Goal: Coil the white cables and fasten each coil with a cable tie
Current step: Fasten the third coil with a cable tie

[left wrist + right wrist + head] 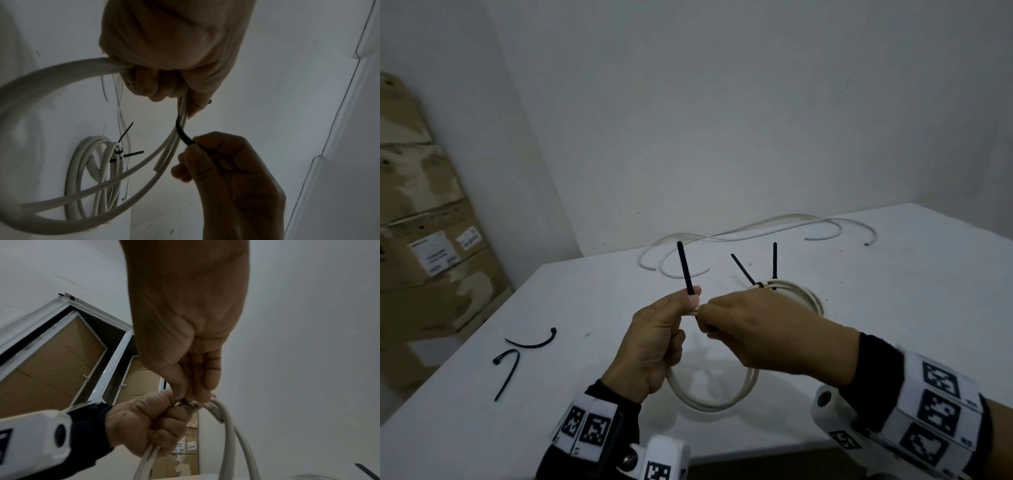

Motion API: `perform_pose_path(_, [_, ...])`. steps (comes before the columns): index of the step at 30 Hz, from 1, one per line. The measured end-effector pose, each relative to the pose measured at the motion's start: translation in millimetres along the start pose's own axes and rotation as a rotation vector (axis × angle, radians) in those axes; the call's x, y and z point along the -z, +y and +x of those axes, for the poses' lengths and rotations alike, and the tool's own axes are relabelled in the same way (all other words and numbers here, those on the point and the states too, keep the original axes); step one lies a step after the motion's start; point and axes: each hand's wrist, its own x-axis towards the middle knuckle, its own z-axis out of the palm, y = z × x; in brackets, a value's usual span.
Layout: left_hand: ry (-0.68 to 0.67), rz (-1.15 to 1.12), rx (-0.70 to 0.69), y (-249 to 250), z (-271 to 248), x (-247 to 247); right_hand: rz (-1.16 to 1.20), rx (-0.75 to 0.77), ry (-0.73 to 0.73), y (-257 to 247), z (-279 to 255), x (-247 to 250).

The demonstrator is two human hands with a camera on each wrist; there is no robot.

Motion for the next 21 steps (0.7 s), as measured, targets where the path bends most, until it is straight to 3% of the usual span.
perform_pose_path(5, [0.049, -0.021, -0.003, -6.0, 1.3, 3.9, 0.011, 0.022, -0.035, -4.7, -10.3, -9.1])
perform_pose_path(10, [0.114, 0.019, -0.102, -11.4, 3.0, 8.4, 0.059, 0.021, -0.020, -13.3, -17.6, -5.1])
perform_pose_path(12, [0.119, 0.066, -0.190, -12.1, -2.0, 6.7, 0.130, -0.036, 0.081, -8.8, -14.4, 0.5])
perform_pose_path(16, [0.092, 0.155, -0.434, -10.4, -12.8, -2.0, 0.448, -0.275, 0.419, 3.6, -3.2, -2.9])
perform_pose_path(21, [0.129, 0.236, -0.584, -15.2, -17.8, -6.5, 0.739, -0.493, 0.515, -4.5, 5.5, -10.2])
